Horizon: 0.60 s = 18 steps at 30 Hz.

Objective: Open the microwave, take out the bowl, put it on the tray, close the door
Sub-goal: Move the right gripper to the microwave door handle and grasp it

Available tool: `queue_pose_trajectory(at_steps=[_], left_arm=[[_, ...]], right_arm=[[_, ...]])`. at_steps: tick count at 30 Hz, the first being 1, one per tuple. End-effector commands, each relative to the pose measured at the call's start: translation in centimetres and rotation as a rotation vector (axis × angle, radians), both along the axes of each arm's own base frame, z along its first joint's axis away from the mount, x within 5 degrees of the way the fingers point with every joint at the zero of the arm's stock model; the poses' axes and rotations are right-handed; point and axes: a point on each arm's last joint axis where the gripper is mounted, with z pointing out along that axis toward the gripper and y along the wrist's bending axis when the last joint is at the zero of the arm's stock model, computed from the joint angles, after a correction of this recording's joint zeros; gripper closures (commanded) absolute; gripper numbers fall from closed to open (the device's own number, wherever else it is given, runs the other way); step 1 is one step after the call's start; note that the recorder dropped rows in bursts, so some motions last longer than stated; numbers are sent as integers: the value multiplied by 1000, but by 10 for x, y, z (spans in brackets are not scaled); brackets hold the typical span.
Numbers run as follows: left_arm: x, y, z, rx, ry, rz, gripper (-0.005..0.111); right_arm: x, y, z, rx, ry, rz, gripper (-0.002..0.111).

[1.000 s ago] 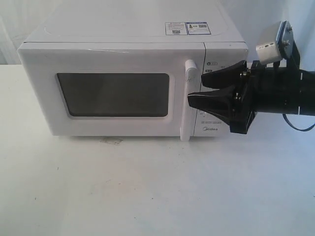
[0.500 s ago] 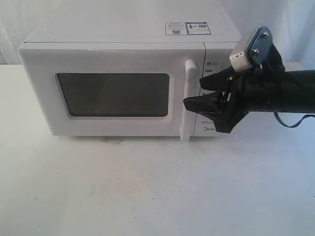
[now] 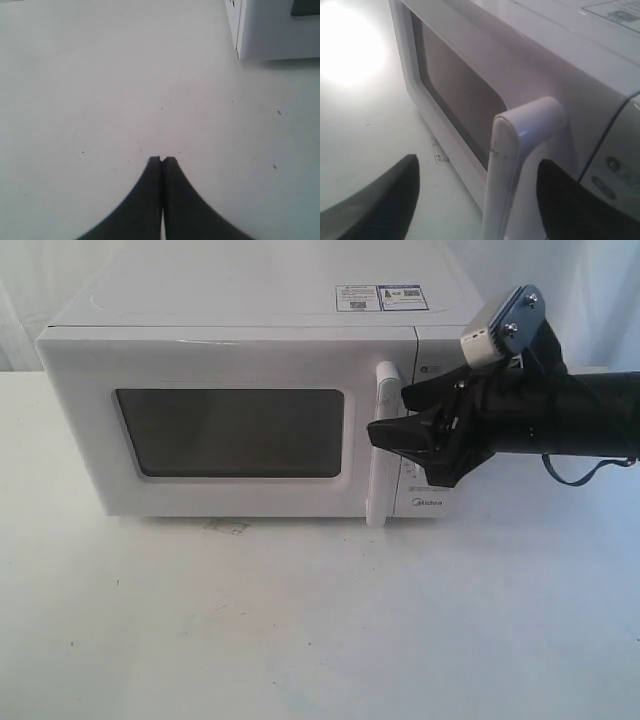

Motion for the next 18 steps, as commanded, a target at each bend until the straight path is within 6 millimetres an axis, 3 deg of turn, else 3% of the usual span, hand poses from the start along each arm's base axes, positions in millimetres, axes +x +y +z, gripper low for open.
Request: queue_pose_trajectory(at_steps=[1,9,18], left_arm=[[0,0,-1,-7,-3,2,107],[0,0,-1,-7,-3,2,107],[0,0,-1,-7,-3,2,107]], right_arm=[[6,1,-2,26,-6,13,46],[13,3,-2,76,-3,20,46],[20,6,-15,123,41,52,46]])
